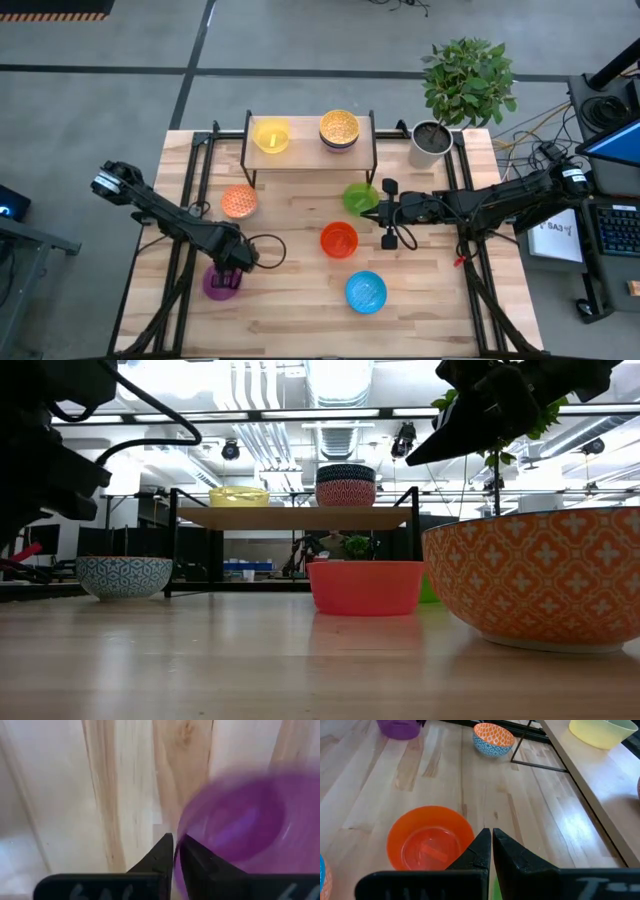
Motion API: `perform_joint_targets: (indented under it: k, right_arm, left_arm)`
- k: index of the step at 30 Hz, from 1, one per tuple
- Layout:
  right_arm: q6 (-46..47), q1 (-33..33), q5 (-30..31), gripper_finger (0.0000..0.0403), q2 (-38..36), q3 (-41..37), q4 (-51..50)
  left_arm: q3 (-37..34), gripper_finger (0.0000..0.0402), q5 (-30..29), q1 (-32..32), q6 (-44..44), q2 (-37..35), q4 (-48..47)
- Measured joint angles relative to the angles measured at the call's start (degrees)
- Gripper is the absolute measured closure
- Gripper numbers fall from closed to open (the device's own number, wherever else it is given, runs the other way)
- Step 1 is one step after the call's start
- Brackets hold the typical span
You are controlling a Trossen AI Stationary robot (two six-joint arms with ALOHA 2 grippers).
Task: Place and stack bowls onto a shelf
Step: Stack the violet bowl on top of the yellow bowl on the shelf
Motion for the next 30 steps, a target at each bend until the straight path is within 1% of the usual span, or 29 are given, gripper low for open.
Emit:
perform_joint_targets:
  k: [4,8,11,14,18,23,27,30]
  right_arm:
    - [-0.07,0.00,0.00,0.0394,0.00,0.00,-0.11]
    - [-0.11,0.00,0.00,0.0394,0.00,-0.02,-0.07]
    - [-0.15,0.00,0.00,0.0394,0.01,-0.09,-0.16]
    - [-0.15,0.00,0.00,0.0394,0.02,-0.11,-0.24]
    - [-0.06,0.00,0.00,0.0394,0.02,-0.11,-0.28]
    - [-0.04,0.00,0.00,0.0394,0.02,-0.11,-0.28]
    - [-0.09,0.00,0.02,0.0394,0.02,-0.11,-0.27]
    - [-0.04,0.00,0.02,0.0394,0.02,-0.11,-0.28]
  left_arm:
    - [1.64,0.0398,1.97,0.01,-0.42,-0.55,-0.47]
    - [6.57,0.0401,2.46,1.05,1.34,-2.63,-0.39]
    - [10.64,0.0401,2.06,4.59,1.28,-5.60,-0.47]
    - [14.90,0.0401,0.73,9.96,0.69,-9.18,-1.40]
    - [20.94,0.0401,-5.77,19.99,0.22,-12.89,-4.88]
    - [29.75,0.0401,-11.27,36.73,1.44,-13.90,-8.81]
    - [36.75,0.0401,-11.96,50.23,5.94,-11.93,-8.96]
    - [42.38,0.0401,-10.67,59.55,11.40,-9.29,-9.13]
